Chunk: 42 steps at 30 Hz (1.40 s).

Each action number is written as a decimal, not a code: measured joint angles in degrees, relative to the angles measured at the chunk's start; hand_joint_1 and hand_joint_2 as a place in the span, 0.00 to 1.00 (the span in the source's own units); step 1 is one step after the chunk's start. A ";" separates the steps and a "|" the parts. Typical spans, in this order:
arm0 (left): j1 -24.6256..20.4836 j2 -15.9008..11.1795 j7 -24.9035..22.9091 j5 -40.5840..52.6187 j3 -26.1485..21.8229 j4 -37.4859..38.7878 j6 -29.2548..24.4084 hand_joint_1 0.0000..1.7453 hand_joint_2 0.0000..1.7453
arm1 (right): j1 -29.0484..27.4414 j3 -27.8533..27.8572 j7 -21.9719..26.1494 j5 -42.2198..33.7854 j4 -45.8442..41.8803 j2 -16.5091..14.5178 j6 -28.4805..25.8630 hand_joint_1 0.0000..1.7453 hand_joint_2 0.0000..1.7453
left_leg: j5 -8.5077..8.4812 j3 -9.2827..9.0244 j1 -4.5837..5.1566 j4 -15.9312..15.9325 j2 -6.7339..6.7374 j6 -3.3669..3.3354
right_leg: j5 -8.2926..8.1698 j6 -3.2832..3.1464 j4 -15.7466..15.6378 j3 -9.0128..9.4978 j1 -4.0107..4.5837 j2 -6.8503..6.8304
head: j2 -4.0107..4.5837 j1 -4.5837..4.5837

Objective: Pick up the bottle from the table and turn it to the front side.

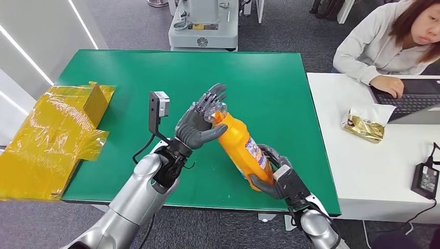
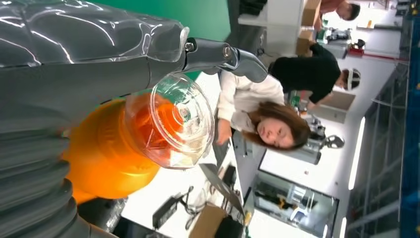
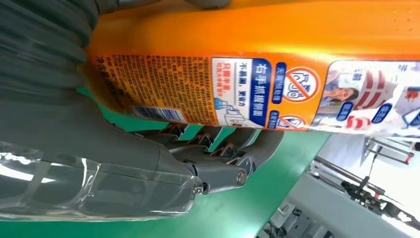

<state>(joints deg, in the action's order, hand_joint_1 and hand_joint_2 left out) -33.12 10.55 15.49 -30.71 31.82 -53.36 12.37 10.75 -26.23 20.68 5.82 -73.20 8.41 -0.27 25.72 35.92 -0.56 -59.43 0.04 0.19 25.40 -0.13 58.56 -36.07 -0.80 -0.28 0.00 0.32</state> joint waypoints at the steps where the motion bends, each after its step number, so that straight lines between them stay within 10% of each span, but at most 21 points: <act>1: -0.17 0.37 0.12 -0.14 0.66 0.04 -0.15 0.00 1.00 | -0.22 0.21 0.21 0.39 -0.01 -0.25 0.01 0.99 1.00 | 0.00 0.00 0.00 0.00 0.00 0.00 | 0.00 0.00 0.00 0.00 0.00 0.00 | 0.00 0.01; 25: -5.79 3.75 4.12 13.00 7.82 21.95 -1.93 0.00 1.00 | 0.78 2.97 -0.90 2.84 1.80 -3.79 1.91 0.96 1.00 | 0.00 0.07 0.00 0.03 -0.01 0.00 | 0.00 0.00 0.02 -0.03 0.00 -0.03 | 0.00 0.00; 31: -6.14 3.23 3.42 11.16 7.82 24.52 -1.17 1.00 1.00 | 2.32 2.96 -0.96 2.62 2.81 -3.98 2.55 0.91 1.00 | 0.00 0.07 0.00 0.01 -0.02 0.00 | 0.00 0.00 0.02 -0.04 0.00 -0.04 | 0.00 0.01; 42: -6.46 2.81 1.80 5.27 7.57 21.42 -0.49 1.00 1.00 | 2.30 2.96 -0.91 2.00 1.87 -3.98 2.10 0.87 1.00 | 0.00 0.04 0.00 0.01 -0.01 0.00 | 0.00 -0.01 0.01 -0.05 0.00 -0.01 | 0.00 0.00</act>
<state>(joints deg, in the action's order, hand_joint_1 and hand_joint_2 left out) -39.58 13.36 17.28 -25.44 39.39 -31.95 11.88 13.05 -23.28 19.78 7.82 -71.33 4.43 1.83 25.71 35.95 -0.56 -59.42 0.03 0.19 25.40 -0.14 58.58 -36.12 -0.79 -0.29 0.00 0.32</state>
